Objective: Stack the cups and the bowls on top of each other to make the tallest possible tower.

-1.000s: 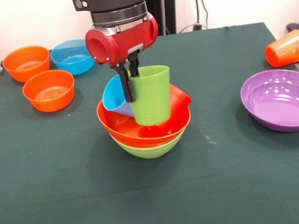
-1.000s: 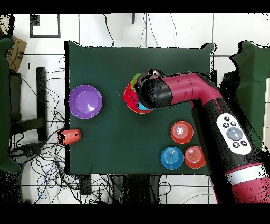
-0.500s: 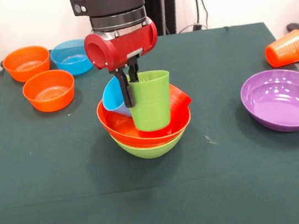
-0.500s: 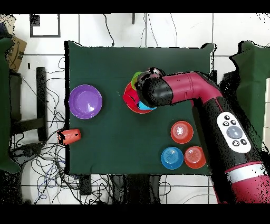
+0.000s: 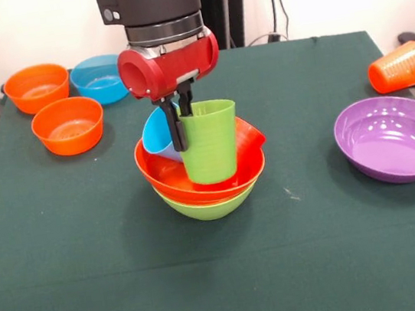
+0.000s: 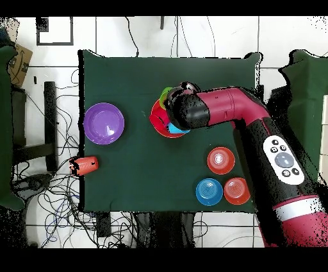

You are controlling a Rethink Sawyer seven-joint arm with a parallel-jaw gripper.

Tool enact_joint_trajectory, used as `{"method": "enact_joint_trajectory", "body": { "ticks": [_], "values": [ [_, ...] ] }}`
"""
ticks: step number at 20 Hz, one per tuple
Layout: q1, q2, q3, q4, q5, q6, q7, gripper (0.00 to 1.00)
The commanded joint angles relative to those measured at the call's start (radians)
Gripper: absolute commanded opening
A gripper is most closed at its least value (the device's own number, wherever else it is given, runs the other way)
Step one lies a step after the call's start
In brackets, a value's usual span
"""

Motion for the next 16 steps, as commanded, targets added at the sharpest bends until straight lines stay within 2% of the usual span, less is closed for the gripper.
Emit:
{"method": "enact_joint_trajectory", "body": {
  "ticks": [1, 16],
  "values": [
    [0.028, 0.027, 0.010, -0.049, -0.076, -0.001, -0.113, 0.00],
    [0.028, 0.044, 0.002, -0.052, -0.069, 0.061, -0.139, 0.00]
  ]
}}
